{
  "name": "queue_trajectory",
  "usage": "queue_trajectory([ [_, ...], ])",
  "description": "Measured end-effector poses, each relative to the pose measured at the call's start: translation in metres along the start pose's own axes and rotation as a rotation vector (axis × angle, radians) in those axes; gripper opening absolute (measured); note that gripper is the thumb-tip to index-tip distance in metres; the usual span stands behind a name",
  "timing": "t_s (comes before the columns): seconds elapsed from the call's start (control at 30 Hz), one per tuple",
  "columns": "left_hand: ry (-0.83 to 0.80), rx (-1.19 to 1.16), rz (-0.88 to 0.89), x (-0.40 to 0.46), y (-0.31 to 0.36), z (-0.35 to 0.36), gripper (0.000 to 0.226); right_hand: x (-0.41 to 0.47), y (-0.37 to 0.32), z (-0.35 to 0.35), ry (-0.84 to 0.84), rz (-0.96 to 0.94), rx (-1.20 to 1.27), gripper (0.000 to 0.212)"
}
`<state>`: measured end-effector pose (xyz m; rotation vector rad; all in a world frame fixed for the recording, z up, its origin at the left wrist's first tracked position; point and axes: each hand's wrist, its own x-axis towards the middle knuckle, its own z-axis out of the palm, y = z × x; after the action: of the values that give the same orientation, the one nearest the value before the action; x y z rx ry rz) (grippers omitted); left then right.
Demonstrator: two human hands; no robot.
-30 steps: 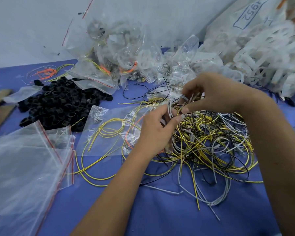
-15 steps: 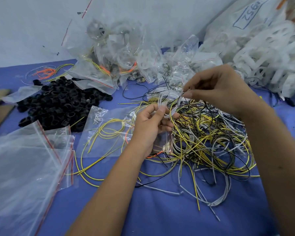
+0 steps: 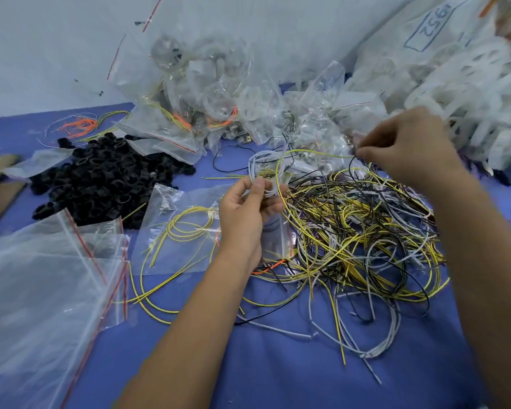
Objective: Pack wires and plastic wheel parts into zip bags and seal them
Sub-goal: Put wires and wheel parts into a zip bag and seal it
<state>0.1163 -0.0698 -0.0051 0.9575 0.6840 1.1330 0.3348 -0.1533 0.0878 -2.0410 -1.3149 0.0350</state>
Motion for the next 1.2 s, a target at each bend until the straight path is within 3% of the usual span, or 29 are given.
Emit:
queue_trajectory([
  [0.1, -0.017, 0.112, 0.066, -0.001, -0.002, 0.001, 0.023, -0.003, -0.015, 0.01, -0.005, -0.017, -0.136, 0.027],
  [0.17, -0.035, 0.212, 0.118, -0.002, -0.003, 0.002, 0.024, -0.007, -0.029, 0.017, -0.013, -0.145, -0.152, 0.04],
  [0.3, -0.048, 0.266, 0.166, -0.005, -0.001, 0.003, 0.026, -0.014, -0.049, 0.035, -0.296, -0.335, -0.015, 0.044],
  [0.47, -0.092, 0.305, 0.155, -0.006, -0.001, 0.002, 0.021, -0.013, -0.05, 0.042, -0.206, -0.341, 0.151, 0.009],
  [0.53, -0.112, 0.322, 0.153, -0.007, -0.001, 0.003, 0.017, -0.011, -0.047, 0.037, -0.177, -0.372, 0.191, 0.011],
  [0.67, -0.134, 0.299, 0.134, -0.007, -0.003, 0.002, 0.019, -0.011, -0.045, 0.032, -0.341, -0.365, 0.289, 0.015],
  [0.73, -0.129, 0.321, 0.123, -0.006, -0.004, 0.001, 0.018, -0.011, -0.046, 0.032, -0.297, -0.371, 0.369, 0.011],
  [0.83, -0.108, 0.351, 0.101, -0.006, -0.006, 0.0, 0.02, -0.013, -0.048, 0.025, -0.164, -0.364, 0.707, 0.011],
  [0.9, -0.077, 0.334, 0.077, -0.004, -0.005, 0.0, 0.02, -0.01, -0.045, 0.014, -0.312, -0.326, 0.825, 0.011],
  [0.93, -0.051, 0.306, 0.061, -0.003, -0.005, 0.0, 0.021, -0.008, -0.043, 0.008, -0.468, -0.3, 0.69, 0.012],
  [1.0, 0.012, 0.211, 0.035, -0.001, -0.002, -0.001, 0.023, -0.006, -0.042, 0.0, -0.816, -0.192, 0.07, 0.019],
  [1.03, 0.036, 0.154, 0.029, 0.0, 0.0, -0.001, 0.023, -0.007, -0.042, -0.001, -0.905, -0.1, -0.254, 0.022],
  [1.1, 0.052, 0.022, 0.009, -0.001, 0.004, 0.0, 0.022, -0.008, -0.04, 0.003, -0.78, -0.039, -0.525, 0.028],
  [1.2, 0.019, -0.215, -0.061, -0.003, 0.011, 0.002, 0.02, -0.015, -0.049, 0.025, -0.3, -0.26, -0.125, 0.018],
])
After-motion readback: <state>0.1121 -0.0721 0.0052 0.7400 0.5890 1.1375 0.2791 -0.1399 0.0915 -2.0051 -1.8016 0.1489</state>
